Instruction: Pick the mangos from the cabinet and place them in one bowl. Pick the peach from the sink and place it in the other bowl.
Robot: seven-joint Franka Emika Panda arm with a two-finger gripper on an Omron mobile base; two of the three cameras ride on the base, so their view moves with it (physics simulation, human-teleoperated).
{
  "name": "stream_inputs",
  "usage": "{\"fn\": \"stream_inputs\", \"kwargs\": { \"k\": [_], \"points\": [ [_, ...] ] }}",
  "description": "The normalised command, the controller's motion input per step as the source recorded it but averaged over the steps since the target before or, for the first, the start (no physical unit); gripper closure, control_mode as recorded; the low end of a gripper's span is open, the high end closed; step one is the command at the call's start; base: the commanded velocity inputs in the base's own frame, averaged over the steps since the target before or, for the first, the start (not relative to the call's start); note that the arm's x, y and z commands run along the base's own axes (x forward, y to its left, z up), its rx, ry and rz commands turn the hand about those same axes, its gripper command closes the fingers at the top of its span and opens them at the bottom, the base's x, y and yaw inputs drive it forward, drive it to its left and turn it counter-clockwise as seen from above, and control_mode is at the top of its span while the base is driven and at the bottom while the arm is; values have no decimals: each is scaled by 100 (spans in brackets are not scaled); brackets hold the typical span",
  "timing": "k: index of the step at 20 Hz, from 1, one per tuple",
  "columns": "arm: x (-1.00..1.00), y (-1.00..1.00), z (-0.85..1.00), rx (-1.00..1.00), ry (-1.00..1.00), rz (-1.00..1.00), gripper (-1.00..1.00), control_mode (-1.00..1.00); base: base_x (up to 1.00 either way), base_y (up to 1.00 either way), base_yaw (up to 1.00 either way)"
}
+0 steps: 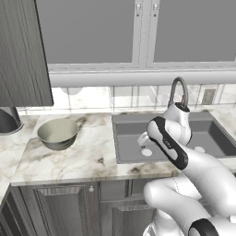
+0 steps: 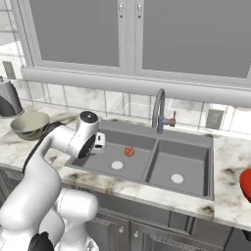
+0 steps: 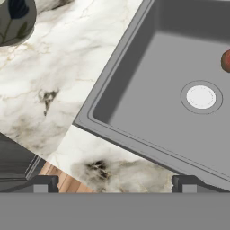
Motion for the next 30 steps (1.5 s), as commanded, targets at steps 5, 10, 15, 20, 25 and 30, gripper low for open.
{"fn": "stream_inputs", "kwargs": {
  "k": [5,10,15,20,25,30],
  "points": [
    [1,-2,1,0,0,0,-100,-100,0,0,0],
    [12,-26,0,-3,0,-1,-100,-100,0,0,0],
    [30,-45,0,-9,0,-2,-100,-100,0,0,0],
    [47,-21,-5,-11,1,-5,-100,-100,0,0,0],
    [48,0,-18,-6,0,-15,-100,-100,0,0,0],
    [46,0,-32,0,1,-11,-100,-100,0,0,0]
  ]
}}
